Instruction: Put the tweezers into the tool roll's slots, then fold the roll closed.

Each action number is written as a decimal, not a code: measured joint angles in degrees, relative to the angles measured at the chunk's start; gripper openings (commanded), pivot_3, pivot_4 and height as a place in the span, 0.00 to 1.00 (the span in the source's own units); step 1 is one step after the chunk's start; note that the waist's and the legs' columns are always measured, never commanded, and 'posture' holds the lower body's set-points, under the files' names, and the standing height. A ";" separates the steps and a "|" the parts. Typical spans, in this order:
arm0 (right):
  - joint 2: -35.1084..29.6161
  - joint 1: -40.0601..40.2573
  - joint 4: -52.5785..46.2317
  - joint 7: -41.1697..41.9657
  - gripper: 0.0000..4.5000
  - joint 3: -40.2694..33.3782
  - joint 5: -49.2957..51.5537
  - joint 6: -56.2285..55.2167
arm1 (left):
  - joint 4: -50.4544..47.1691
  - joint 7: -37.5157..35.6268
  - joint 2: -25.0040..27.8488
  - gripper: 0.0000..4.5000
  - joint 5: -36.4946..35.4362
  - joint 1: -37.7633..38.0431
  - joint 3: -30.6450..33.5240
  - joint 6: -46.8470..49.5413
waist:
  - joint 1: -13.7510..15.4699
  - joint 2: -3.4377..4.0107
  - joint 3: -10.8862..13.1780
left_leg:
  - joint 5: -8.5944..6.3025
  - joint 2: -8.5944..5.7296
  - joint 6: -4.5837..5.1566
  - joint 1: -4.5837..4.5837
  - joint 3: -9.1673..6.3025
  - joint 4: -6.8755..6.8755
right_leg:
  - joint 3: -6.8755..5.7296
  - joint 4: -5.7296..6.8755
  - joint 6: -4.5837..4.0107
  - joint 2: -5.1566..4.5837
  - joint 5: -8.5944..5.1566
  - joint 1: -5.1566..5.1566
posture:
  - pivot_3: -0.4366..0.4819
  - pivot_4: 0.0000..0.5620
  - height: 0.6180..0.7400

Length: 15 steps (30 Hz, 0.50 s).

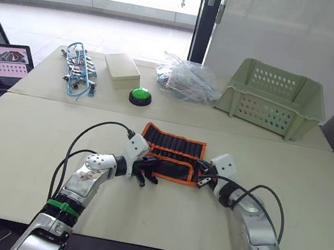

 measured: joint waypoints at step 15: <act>-7.15 -9.44 -2.60 -0.78 0.06 -10.78 16.25 40.72 | -19.39 -7.08 13.34 0.00 -8.59 4.00 4.29 10.35 | 0.10 0.10 0.07 | -0.01 0.00 0.02 -0.03 0.01 -0.07 | 0.01 -0.13 0.00 0.01 0.00 0.00 | 0.48 0.27 1.00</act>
